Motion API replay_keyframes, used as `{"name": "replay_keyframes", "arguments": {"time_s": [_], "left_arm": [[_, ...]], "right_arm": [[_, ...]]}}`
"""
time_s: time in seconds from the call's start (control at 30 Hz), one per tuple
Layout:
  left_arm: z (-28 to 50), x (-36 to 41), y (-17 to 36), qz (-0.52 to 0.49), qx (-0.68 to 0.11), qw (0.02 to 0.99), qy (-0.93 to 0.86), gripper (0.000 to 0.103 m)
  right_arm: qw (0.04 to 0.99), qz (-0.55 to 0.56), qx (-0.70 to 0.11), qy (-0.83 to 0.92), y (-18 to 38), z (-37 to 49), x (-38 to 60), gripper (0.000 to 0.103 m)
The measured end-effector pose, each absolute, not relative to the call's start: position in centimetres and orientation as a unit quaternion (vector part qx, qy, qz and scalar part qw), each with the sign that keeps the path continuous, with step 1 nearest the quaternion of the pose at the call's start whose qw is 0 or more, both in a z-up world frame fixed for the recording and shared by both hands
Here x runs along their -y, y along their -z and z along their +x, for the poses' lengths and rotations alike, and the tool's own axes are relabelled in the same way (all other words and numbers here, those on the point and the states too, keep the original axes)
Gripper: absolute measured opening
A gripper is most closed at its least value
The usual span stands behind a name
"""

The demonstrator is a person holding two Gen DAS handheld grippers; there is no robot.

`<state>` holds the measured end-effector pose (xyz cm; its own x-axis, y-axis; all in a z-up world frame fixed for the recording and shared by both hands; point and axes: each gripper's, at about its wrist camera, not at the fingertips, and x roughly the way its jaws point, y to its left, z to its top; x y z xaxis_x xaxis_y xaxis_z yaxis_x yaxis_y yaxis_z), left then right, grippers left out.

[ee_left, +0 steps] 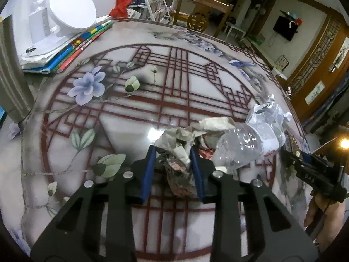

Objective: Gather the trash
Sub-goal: 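Grasp the crumpled paper with the left tool while the right grasps the gold box, then carry the crumpled paper and gold box to the bucket and release them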

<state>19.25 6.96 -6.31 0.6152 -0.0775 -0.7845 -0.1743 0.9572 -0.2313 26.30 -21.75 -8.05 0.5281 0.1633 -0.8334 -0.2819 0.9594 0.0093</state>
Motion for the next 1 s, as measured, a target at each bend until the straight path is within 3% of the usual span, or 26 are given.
{"name": "replay_keyframes", "arguments": {"time_s": [0.13, 1.0], "left_arm": [[18.2, -7.0, 5.9, -0.132, -0.438, 0.888, -0.035, 0.026], [10.4, -2.9, -0.3, -0.076, -0.397, 0.914, 0.019, 0.025]], "right_arm": [[0.878, -0.067, -0.456, -0.125, 7.0, 25.5, 21.7, 0.047], [0.899, -0.038, -0.408, -0.156, -0.2, 15.8, 25.3, 0.047]]}}
